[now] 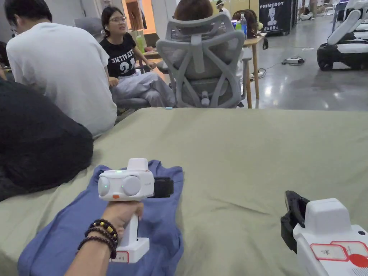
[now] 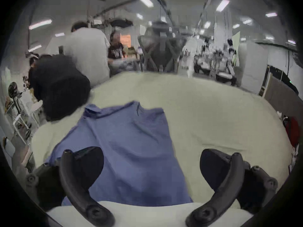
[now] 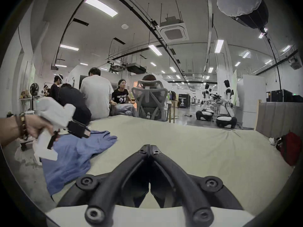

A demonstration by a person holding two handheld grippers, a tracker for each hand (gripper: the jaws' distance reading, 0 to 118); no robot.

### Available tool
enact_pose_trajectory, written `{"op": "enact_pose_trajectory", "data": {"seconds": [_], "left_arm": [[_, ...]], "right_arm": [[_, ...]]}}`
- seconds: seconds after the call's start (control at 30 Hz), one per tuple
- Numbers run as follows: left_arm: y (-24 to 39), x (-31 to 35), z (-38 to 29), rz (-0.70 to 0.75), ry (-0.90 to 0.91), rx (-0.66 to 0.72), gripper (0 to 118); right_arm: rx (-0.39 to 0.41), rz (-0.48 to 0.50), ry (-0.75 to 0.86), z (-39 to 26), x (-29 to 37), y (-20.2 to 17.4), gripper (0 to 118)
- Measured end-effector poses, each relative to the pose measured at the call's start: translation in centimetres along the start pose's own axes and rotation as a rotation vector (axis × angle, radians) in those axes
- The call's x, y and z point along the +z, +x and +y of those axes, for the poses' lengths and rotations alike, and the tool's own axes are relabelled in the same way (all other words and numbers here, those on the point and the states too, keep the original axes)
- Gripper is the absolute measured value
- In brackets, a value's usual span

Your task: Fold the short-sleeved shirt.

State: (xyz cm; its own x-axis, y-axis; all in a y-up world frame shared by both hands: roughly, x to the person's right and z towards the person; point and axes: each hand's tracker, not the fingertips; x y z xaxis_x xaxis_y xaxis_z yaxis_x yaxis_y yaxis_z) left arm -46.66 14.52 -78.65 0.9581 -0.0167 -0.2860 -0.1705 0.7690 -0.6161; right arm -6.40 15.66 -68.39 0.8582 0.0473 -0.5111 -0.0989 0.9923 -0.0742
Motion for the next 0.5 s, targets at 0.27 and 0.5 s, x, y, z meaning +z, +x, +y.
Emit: {"op": "enact_pose_trajectory", "data": {"seconds": [0.27, 0.5], "left_arm": [[-1.4, -12.5, 0.8, 0.050, -0.229, 0.043, 93], [-1.6, -10.6, 0.3, 0.076, -0.128, -0.023, 6]], "right_arm": [[0.005, -0.029, -0.056, -2.2, -3.9, 1.3, 1], [-0.009, -0.032, -0.092, -3.1, -4.3, 1.5, 1]]}}
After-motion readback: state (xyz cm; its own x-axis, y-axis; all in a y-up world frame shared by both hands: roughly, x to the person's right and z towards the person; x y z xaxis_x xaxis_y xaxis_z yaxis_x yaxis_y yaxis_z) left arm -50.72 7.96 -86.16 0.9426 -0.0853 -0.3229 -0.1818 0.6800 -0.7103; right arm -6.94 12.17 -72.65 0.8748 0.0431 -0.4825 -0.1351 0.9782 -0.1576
